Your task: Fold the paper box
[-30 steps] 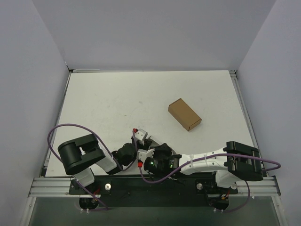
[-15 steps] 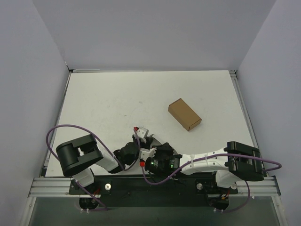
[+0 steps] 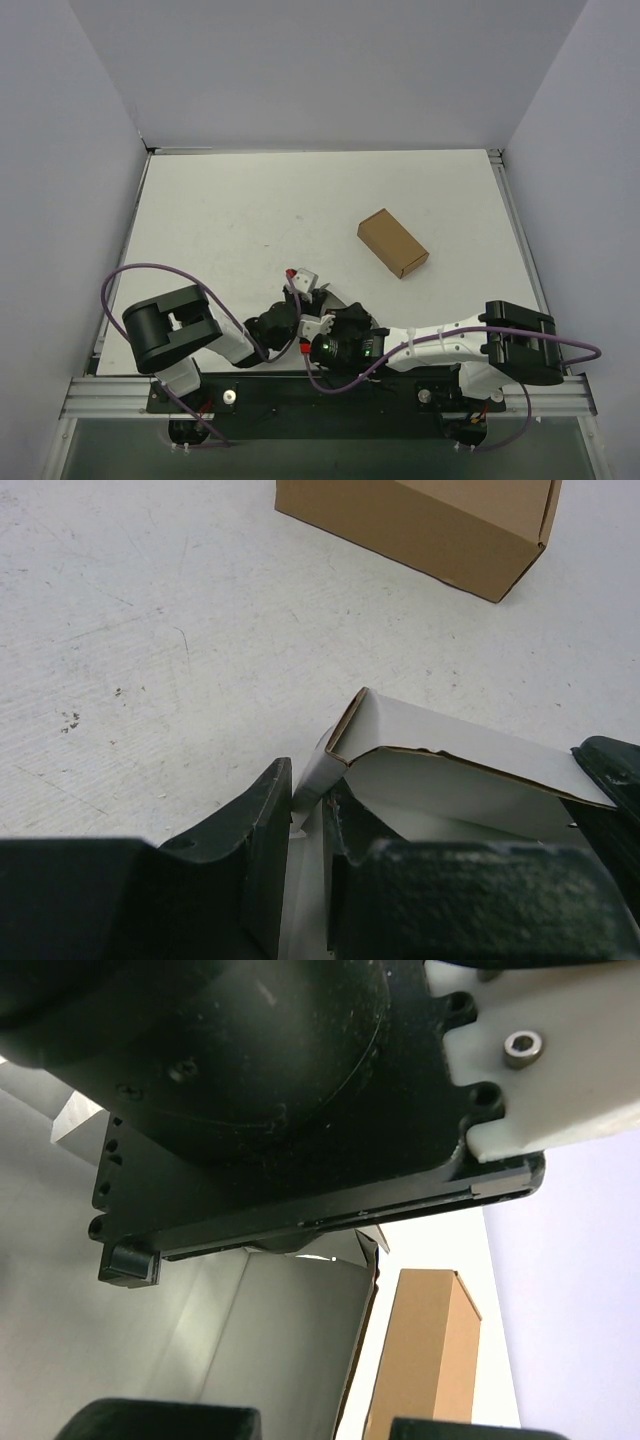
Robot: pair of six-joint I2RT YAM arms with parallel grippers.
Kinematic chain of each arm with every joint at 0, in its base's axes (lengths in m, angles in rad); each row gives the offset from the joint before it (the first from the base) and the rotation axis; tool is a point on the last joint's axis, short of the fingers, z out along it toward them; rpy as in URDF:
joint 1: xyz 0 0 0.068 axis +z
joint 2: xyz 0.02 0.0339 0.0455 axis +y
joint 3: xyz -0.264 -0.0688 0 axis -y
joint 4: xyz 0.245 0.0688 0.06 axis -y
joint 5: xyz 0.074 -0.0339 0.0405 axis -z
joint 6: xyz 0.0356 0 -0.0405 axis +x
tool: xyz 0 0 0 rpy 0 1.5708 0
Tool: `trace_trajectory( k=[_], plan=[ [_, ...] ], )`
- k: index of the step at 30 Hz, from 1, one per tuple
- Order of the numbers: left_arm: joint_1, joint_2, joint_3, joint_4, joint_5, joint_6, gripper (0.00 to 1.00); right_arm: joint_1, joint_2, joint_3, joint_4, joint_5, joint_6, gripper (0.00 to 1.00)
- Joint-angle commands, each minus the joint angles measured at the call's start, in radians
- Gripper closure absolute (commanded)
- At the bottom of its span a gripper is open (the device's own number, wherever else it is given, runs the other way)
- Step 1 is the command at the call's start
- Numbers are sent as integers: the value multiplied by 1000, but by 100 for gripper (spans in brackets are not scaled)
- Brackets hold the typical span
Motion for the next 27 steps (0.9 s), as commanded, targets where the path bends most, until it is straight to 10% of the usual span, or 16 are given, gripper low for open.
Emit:
trace_trajectory(
  k=[1, 4, 10, 19, 27],
  plan=[
    [-2, 70, 87, -136, -414, 37, 98, 48, 7, 34, 50, -200, -16, 100],
    [-49, 74, 43, -8, -434, 127, 98, 48, 4, 43, 50, -148, 18, 96],
    [-108, 71, 23, -15, -471, 139, 98, 48, -100, 37, -29, -58, 153, 48],
    [-146, -19, -62, -41, -459, 19, 98, 74, -367, 2, -263, -22, 579, 41],
    [-177, -179, -155, -228, -431, -220, 99, 62, -562, -57, -208, 5, 1369, 42]
  ],
)
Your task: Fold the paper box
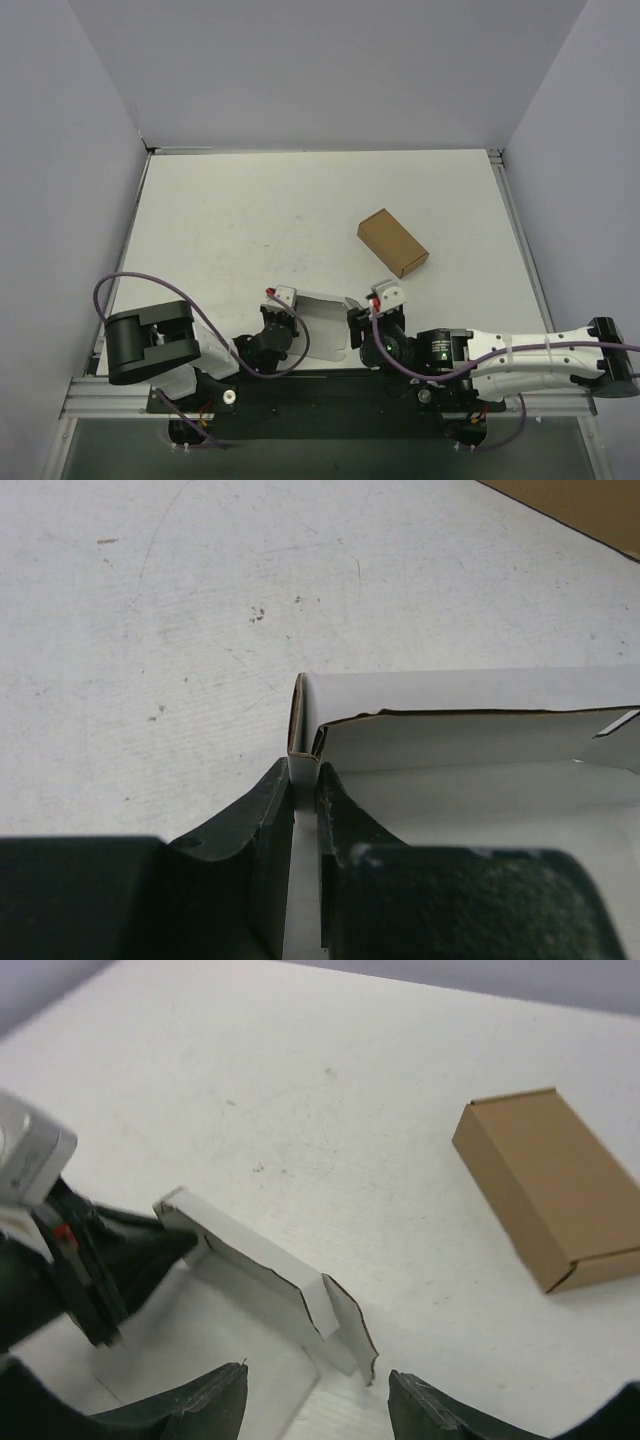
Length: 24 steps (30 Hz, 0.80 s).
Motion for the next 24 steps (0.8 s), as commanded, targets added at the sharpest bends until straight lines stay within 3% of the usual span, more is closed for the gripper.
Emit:
trace_trajectory(
  k=[1, 4, 5, 6, 9, 18, 24],
  plan=[
    [-27, -98, -41, -135, 3, -190, 99, -13, -38, -28, 100, 27, 505, 42],
    [-42, -127, -38, -197, -19, -235, 99, -56, 7, -45, 231, -82, 677, 35],
    [-46, -129, -33, -212, -20, -247, 100, -102, 27, -60, 265, -183, 731, 35],
    [-44, -130, -30, -225, -20, -258, 100, -122, 38, -84, 413, -228, 793, 35],
    [-55, -115, -24, -243, -22, -292, 100, -145, 104, -181, 616, -279, 954, 37],
    [-93, -69, 22, -251, -49, -283, 100, -180, 254, -186, 756, -248, 1006, 39],
    [-102, -64, 27, -261, -72, -281, 100, -214, 299, -180, 724, -210, 1036, 41]
  ],
)
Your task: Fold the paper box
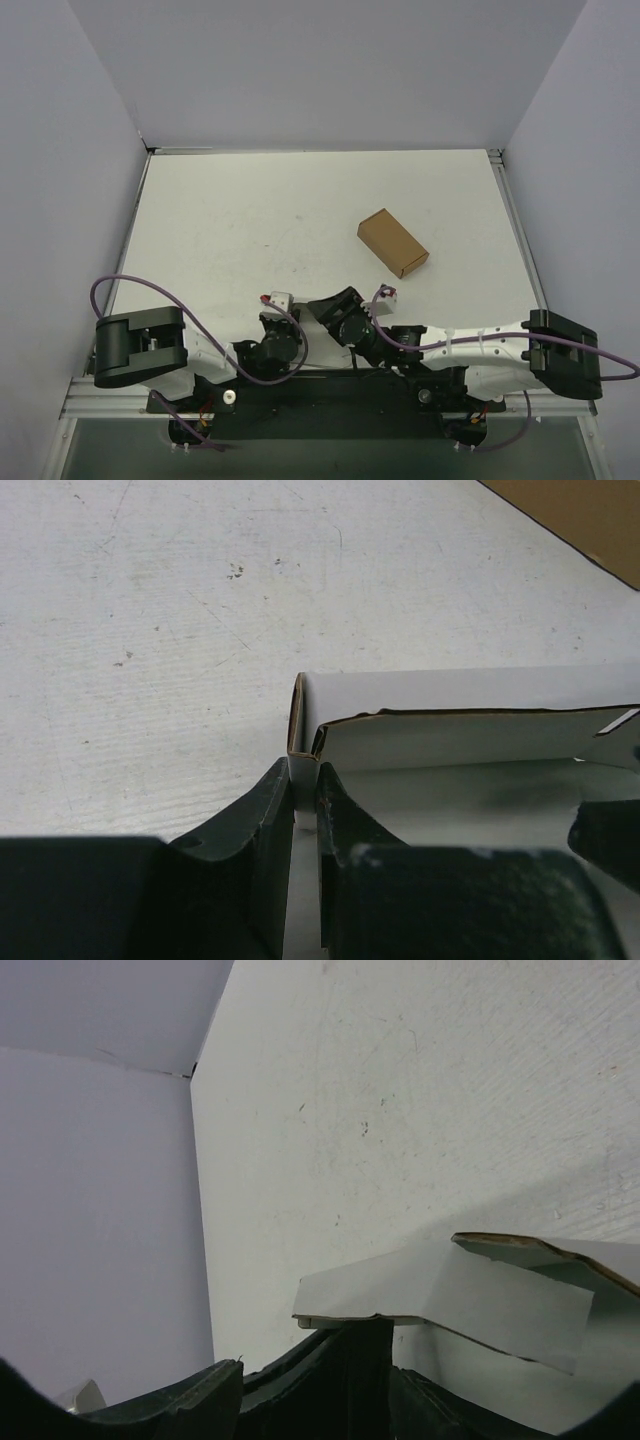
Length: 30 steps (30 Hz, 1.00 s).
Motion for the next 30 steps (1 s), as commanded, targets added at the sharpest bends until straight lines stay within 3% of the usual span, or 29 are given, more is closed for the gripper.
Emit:
trace_trajectory(
  k=[1, 16, 22, 23, 25, 26, 30],
  plan=[
    [-12, 17, 23, -56, -13, -9, 100, -36, 50, 8, 39, 55, 64, 41],
    [-40, 55, 46, -53, -45, 13, 100, -101, 116, -24, 62, 50, 77, 46],
    [-46, 59, 52, -64, -52, 19, 100, -115, 160, -30, 99, 21, 63, 63],
    [-44, 62, 55, -67, -52, 19, 100, -115, 165, -31, 107, 13, 54, 70],
    [-44, 63, 60, -68, -50, 24, 100, -116, 177, -33, 110, 5, 43, 76],
    [-46, 63, 61, -72, -49, 25, 100, -115, 185, -33, 113, -5, 38, 85],
    [-44, 48, 70, -90, -38, 37, 100, -115, 225, -57, 137, -30, 22, 98]
  ],
)
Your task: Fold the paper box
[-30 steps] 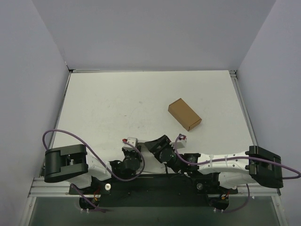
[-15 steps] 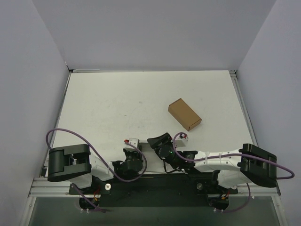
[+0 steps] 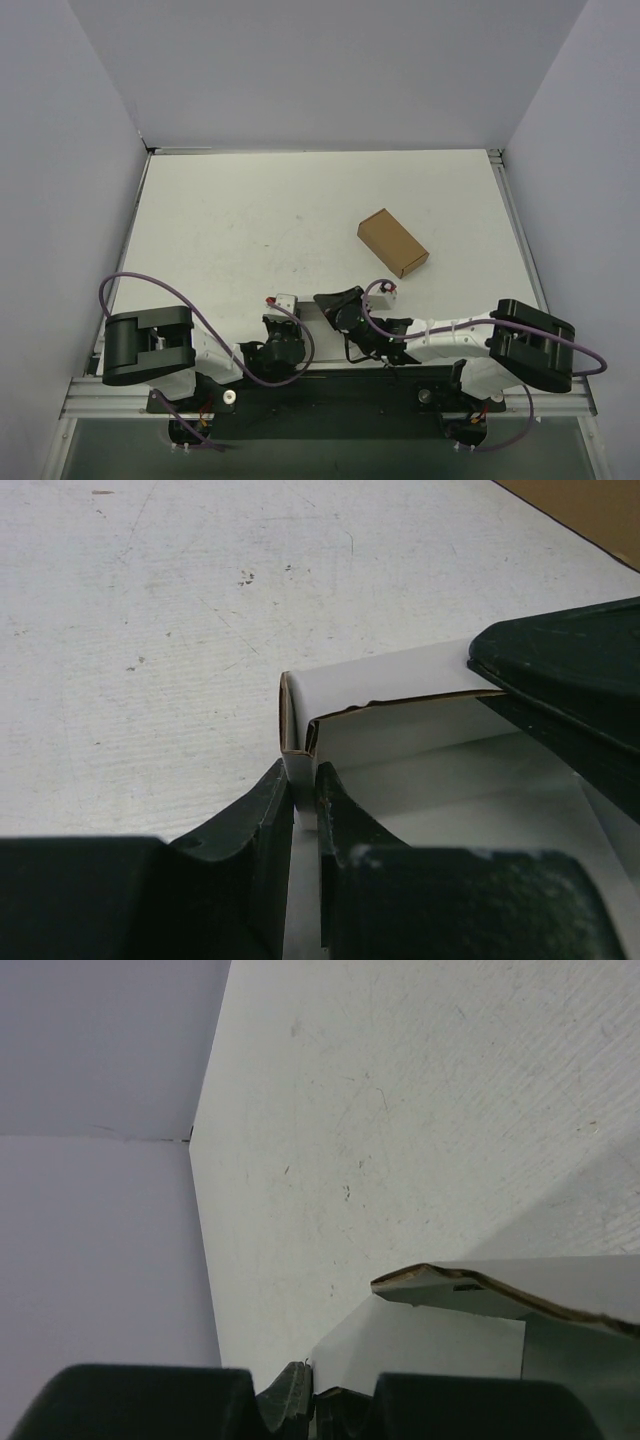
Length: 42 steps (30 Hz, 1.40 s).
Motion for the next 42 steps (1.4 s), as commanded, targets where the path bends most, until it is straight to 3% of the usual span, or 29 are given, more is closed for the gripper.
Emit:
trace_trajectory(
  k=[1, 8, 14, 24, 28, 30, 36, 41, 42],
  plan=[
    [-11, -7, 26, -56, 40, 30, 100, 0, 63, -44, -45, -31, -53, 100],
    [-11, -76, 16, -92, 40, 47, 100, 25, 66, -94, -76, -20, -93, 100],
    [-11, -38, 36, -110, 27, 73, 100, 64, 40, -61, -212, 49, -124, 100],
    [-9, 71, 147, -429, -110, -31, 100, 146, -18, 51, -493, 186, -125, 100],
    [-9, 106, 200, -640, -167, -115, 100, 157, -45, 28, -504, 207, -95, 100],
    [-8, 116, 208, -671, -173, -148, 100, 157, -54, 11, -498, 209, -78, 100],
    [0, 155, 242, -716, -171, -175, 100, 157, -49, -19, -456, 201, -55, 100],
    [-7, 107, 250, -658, -116, -125, 100, 155, -51, -35, -442, 206, -47, 100],
    [-9, 94, 244, -647, -108, -108, 95, 155, -55, -36, -438, 207, -52, 100]
  ],
)
